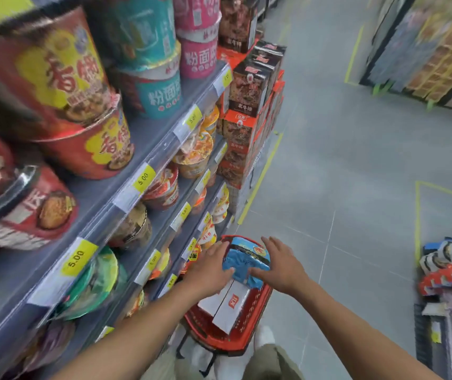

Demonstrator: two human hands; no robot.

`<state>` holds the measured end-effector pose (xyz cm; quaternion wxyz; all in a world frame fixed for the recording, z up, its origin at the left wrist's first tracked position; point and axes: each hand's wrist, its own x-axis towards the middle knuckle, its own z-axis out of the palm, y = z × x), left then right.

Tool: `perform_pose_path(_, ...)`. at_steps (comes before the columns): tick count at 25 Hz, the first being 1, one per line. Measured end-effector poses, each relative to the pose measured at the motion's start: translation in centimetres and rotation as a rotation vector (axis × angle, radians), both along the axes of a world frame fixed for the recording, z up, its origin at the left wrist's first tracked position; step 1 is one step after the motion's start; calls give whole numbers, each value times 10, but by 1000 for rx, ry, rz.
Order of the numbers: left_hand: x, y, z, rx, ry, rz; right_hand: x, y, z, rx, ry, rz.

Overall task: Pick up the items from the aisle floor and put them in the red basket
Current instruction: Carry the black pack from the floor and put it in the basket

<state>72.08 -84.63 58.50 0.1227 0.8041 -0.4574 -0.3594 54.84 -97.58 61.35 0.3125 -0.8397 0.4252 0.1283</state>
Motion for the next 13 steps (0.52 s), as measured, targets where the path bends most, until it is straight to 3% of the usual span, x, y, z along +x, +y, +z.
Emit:
perform_pose_path(5,-16,30,18,-83,-137,43,3,-4,33,-135,-16,263)
perform_pose_path(13,-81,91,39,-93,-197,427,19,14,37,-169,-65,685)
